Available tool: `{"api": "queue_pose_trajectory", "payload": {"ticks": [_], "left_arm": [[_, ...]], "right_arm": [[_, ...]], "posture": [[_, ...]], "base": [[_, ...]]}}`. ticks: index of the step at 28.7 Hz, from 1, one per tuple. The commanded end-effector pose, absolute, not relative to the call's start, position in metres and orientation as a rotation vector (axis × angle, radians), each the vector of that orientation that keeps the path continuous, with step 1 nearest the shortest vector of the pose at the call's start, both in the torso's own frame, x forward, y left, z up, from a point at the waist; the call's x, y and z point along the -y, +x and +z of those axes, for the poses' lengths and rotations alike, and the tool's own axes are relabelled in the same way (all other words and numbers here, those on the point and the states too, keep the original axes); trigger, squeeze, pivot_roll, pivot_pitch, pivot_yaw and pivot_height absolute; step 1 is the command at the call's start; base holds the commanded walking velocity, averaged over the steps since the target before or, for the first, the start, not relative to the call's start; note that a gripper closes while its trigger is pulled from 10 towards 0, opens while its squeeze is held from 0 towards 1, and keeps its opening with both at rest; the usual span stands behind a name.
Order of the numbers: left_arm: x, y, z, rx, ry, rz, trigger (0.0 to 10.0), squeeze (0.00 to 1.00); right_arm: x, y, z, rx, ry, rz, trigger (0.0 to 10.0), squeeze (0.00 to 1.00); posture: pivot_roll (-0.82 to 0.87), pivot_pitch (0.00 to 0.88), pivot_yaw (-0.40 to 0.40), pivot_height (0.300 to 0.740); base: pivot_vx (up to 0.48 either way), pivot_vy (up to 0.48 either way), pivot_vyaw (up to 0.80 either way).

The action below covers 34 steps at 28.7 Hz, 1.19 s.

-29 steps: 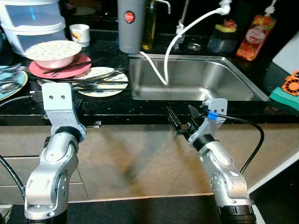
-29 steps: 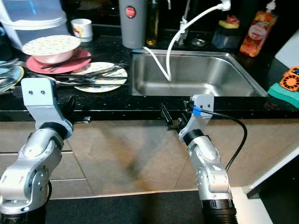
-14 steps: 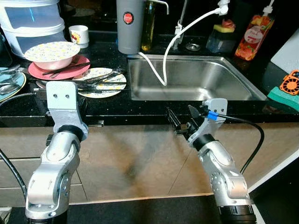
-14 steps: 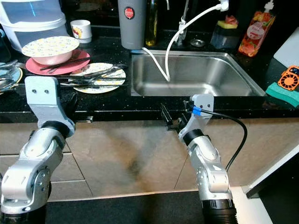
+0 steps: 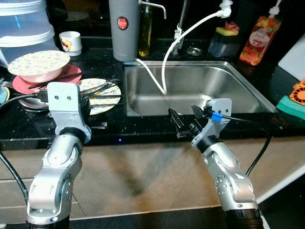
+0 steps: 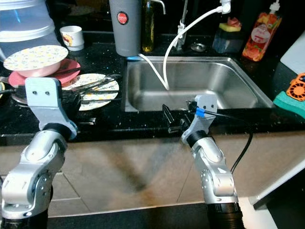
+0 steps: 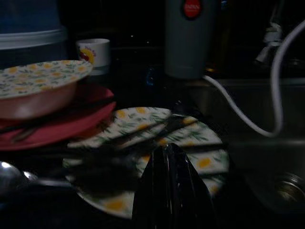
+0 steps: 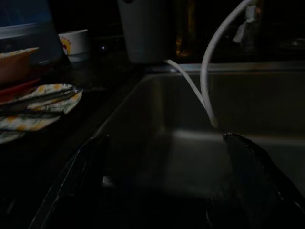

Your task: Kitchen organization

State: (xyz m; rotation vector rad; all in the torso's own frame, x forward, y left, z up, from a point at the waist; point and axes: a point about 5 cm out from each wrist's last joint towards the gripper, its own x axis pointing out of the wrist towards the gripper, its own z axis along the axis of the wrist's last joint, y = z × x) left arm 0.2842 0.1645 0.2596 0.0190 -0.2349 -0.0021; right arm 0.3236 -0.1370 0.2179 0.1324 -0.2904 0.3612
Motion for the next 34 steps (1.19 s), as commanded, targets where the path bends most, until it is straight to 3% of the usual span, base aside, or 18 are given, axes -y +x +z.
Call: {"api": "queue_pose_trajectory", "payload": {"ticks": [1, 7, 27, 34], "left_arm": [[-0.165, 0.282, 0.259, 0.237, 0.022, -0.002, 10.0, 0.0], [-0.163, 0.281, 0.26, 0.242, 0.02, -0.012, 10.0, 0.0], [-0.15, 0.278, 0.263, 0.248, -0.003, -0.044, 10.0, 0.0], [-0.157, 0.284, 0.258, 0.103, 0.096, 0.006, 10.0, 0.0]], "right_arm": [[0.134, 0.322, 0.218, 0.286, 0.143, 0.376, 10.0, 0.0], [0.134, 0.322, 0.218, 0.284, 0.144, 0.374, 10.0, 0.0], [0.135, 0.323, 0.215, 0.267, 0.149, 0.37, 10.0, 0.0], [0.14, 0.327, 0.222, 0.276, 0.132, 0.39, 10.0, 0.0]], "posture": [[-0.04, 0.085, -0.038, 0.74], [-0.04, 0.086, -0.039, 0.74], [-0.04, 0.114, -0.043, 0.74], [-0.04, 0.116, -0.045, 0.74]], "base": [[0.442, 0.0, 0.0], [0.433, 0.0, 0.0], [0.0, 0.0, 0.0], [0.0, 0.0, 0.0]]}}
